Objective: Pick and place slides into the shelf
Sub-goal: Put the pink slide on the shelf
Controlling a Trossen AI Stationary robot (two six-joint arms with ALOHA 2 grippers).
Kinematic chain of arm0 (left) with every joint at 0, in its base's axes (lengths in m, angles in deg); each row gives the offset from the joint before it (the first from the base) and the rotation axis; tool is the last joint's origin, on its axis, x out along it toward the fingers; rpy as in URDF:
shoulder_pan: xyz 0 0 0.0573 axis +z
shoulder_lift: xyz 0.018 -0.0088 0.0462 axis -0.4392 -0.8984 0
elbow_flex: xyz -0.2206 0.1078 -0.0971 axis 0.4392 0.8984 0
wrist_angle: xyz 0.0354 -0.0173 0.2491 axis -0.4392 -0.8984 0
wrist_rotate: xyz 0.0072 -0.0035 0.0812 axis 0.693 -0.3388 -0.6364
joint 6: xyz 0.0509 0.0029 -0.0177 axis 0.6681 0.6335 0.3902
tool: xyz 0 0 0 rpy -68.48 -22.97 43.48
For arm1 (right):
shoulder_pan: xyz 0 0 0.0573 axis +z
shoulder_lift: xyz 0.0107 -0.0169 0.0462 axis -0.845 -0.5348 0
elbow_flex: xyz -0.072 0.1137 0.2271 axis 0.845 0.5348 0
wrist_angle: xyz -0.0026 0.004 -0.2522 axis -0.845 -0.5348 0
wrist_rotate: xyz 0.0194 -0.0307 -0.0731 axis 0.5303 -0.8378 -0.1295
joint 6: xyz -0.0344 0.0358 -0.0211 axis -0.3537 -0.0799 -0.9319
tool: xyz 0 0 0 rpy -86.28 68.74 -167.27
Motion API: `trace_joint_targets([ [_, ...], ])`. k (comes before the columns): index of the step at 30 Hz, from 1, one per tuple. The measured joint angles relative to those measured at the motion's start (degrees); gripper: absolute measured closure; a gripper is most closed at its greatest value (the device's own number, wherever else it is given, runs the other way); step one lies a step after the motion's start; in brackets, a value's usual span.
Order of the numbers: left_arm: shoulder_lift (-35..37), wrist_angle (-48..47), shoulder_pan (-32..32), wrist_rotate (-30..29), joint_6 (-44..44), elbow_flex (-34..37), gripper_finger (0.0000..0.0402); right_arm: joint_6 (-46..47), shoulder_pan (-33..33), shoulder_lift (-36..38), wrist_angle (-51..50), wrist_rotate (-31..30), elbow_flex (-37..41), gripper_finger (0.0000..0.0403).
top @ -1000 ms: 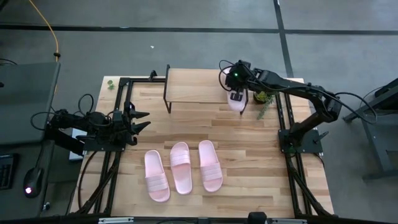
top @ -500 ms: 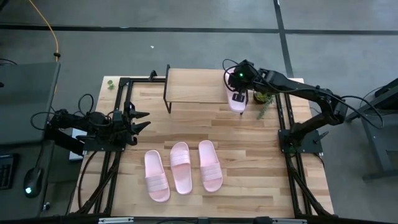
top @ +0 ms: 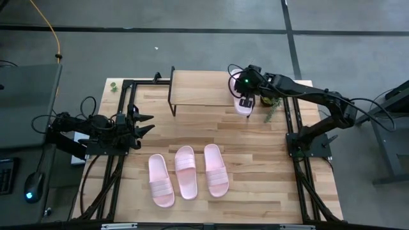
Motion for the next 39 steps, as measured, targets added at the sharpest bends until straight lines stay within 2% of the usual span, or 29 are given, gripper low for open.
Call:
trace_joint_targets([
  [11, 0.0, 0.0, 0.0, 0.0, 0.0, 0.0, 0.0232, 6.6, 4.4, 0.0, -4.2, 0.3, -4.8, 0.0279],
  [19, 0.0, 0.0, 0.0, 0.0, 0.0, 0.0, 0.0231, 12.9, 10.3, 0.0, -4.4, 6.3, -5.7, 0.0279],
  [27, 0.0, 0.0, 0.0, 0.0, -0.2, 0.0, 0.0231, 19.1, 16.9, 0.0, -3.8, 8.9, -5.7, 0.0279],
  [34, 0.0, -1.0, 0.0, 0.7, -4.8, 0.0, 0.0232, 24.1, 21.6, 0.0, -0.2, 9.1, -5.7, 0.0279],
  [39, 0.0, -2.9, 0.0, 5.8, -10.6, 0.0, 0.0232, 24.0, 24.3, 0.0, 3.3, 12.1, -5.7, 0.0279],
])
